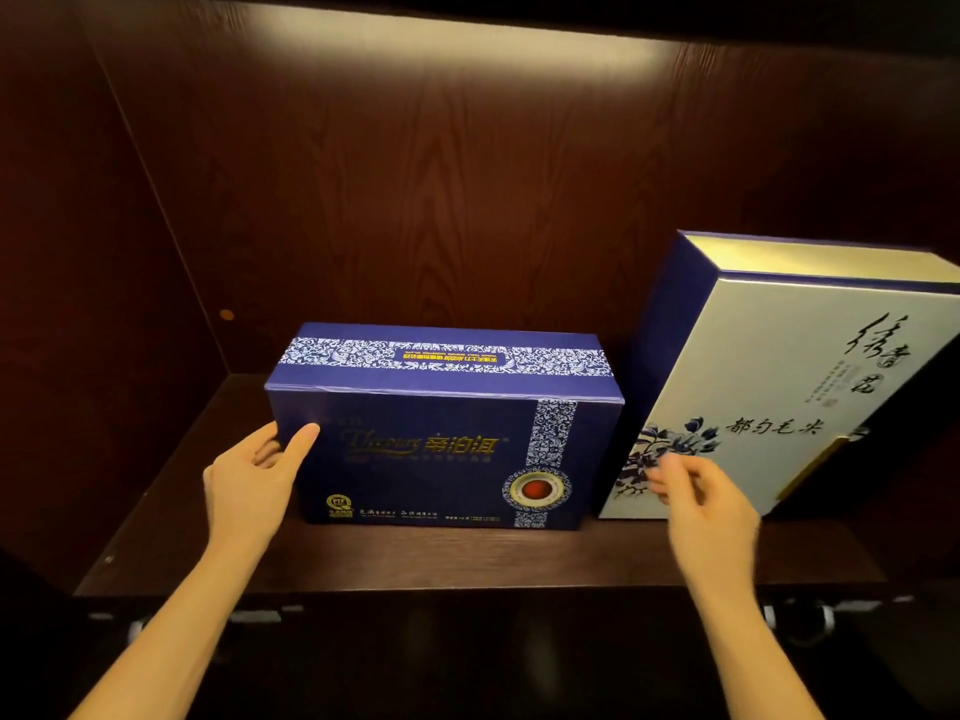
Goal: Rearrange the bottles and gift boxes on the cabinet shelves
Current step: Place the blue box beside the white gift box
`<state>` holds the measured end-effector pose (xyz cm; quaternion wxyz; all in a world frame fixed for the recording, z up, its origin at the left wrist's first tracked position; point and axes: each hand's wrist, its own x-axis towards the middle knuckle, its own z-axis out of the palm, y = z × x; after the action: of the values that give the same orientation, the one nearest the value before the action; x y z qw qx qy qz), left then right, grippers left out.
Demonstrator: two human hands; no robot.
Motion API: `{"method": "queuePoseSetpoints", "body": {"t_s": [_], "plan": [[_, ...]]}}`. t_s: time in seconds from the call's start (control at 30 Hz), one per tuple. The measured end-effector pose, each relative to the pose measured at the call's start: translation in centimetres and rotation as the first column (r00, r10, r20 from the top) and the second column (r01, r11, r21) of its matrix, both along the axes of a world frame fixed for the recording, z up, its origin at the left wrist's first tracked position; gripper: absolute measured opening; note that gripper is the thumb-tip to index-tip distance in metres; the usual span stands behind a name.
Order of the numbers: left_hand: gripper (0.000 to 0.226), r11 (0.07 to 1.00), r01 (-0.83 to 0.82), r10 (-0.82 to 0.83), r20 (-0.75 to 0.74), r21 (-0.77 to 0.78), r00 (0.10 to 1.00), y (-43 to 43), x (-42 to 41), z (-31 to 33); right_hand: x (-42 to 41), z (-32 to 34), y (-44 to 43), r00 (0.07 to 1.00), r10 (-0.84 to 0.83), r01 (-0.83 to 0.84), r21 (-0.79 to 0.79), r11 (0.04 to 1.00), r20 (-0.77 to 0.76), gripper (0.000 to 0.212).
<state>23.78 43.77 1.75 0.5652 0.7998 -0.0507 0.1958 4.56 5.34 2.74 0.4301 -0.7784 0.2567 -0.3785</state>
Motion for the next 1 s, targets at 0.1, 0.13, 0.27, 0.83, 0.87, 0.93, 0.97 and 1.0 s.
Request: {"method": "queuePoseSetpoints", "body": {"t_s": [0.1, 0.13, 0.27, 0.83, 0.87, 0.93, 0.97, 1.0], "plan": [[0.056, 0.999, 0.015, -0.015, -0.013, 0.035, 1.000, 0.0, -0.3, 0.1, -2.9, -0.2, -4.2, 0.986, -0.164, 0.165, -0.012, 0.986, 0.035, 0.028], [0.057, 0.999, 0.018, -0.017, -0.015, 0.041, 1.000, 0.0, -0.3, 0.0, -3.6, -0.1, -5.8, 0.975, -0.220, 0.221, -0.016, 0.975, 0.040, 0.032], [0.049, 0.999, -0.003, 0.005, -0.045, 0.050, 0.999, -0.5, -0.5, -0.1, -6.0, 0.8, -12.0, 0.918, -0.387, 0.387, 0.013, 0.922, 0.086, 0.060], [0.041, 0.975, -0.182, 0.187, -0.029, 0.128, 0.982, -1.9, -1.0, 0.3, -3.9, 2.8, -21.5, 0.987, 0.150, -0.159, 0.301, 0.940, 0.053, 0.032], [0.041, 0.975, -0.186, 0.191, -0.032, 0.125, 0.981, -2.0, -1.0, 0.3, -3.9, 2.9, -21.4, 0.984, 0.161, -0.176, 0.297, 0.938, 0.075, 0.031], [0.042, 0.975, -0.188, 0.192, -0.032, 0.115, 0.981, -2.2, -1.3, 0.3, -4.0, 3.1, -21.3, 0.978, 0.180, -0.203, 0.289, 0.935, 0.105, 0.034], [0.043, 0.976, -0.182, 0.186, -0.032, 0.117, 0.982, -2.4, -1.5, 0.2, -4.0, 3.0, -21.3, 0.975, 0.191, -0.215, 0.290, 0.932, 0.111, 0.036], [0.043, 0.978, -0.172, 0.177, -0.038, 0.117, 0.983, -2.7, -1.7, 0.2, -4.0, 3.0, -21.4, 0.973, 0.201, -0.226, 0.291, 0.930, 0.113, 0.037]]}}
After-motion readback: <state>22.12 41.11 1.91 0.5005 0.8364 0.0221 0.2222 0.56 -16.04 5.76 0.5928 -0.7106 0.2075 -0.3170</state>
